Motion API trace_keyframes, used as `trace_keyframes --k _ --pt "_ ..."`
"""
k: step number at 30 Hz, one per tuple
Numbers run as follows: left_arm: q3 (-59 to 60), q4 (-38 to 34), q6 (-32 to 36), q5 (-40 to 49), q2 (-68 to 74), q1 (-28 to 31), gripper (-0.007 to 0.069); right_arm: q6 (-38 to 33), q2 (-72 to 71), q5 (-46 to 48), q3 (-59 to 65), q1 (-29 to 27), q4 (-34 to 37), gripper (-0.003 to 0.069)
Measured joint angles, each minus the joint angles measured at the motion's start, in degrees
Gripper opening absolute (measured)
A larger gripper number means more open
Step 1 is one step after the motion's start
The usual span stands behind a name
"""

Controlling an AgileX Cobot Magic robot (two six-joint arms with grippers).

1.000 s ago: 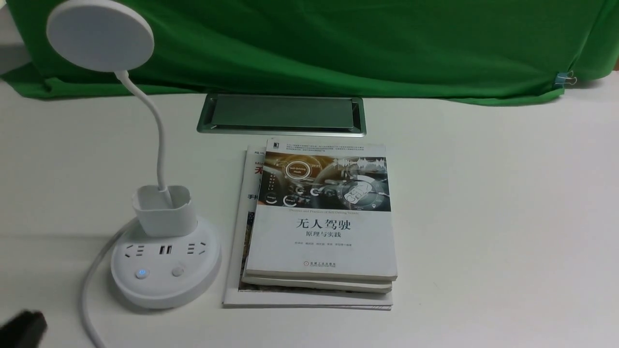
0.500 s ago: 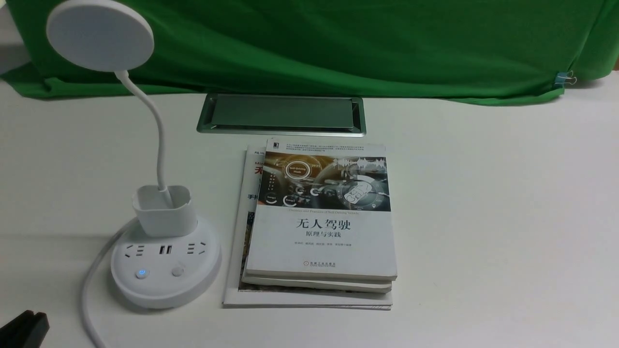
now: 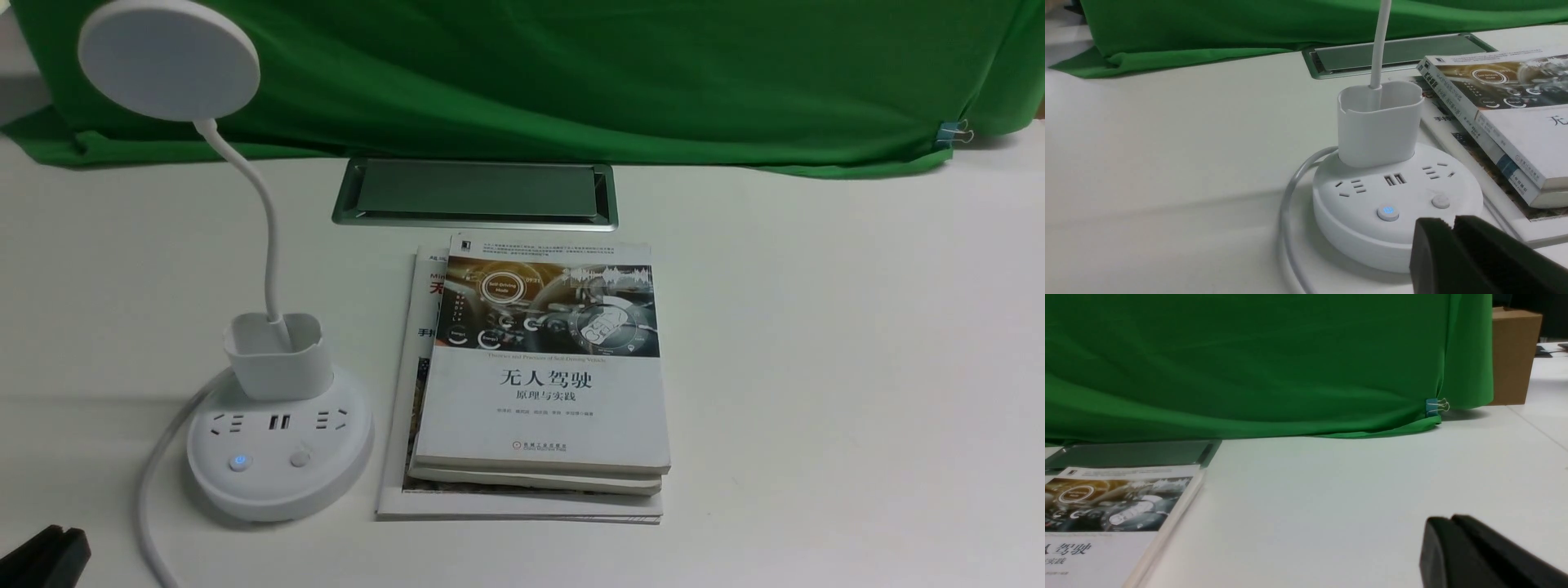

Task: Turn off the desk lamp on the white desktop by hand.

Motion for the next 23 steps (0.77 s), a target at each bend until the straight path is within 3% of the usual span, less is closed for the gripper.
trace_keyframes --k 23 --pt "0.0 -0.03 0.88 0.0 0.0 0.0 0.0064 0.0 0.0 -0.06 0.0 0.0 0.0 0.0035"
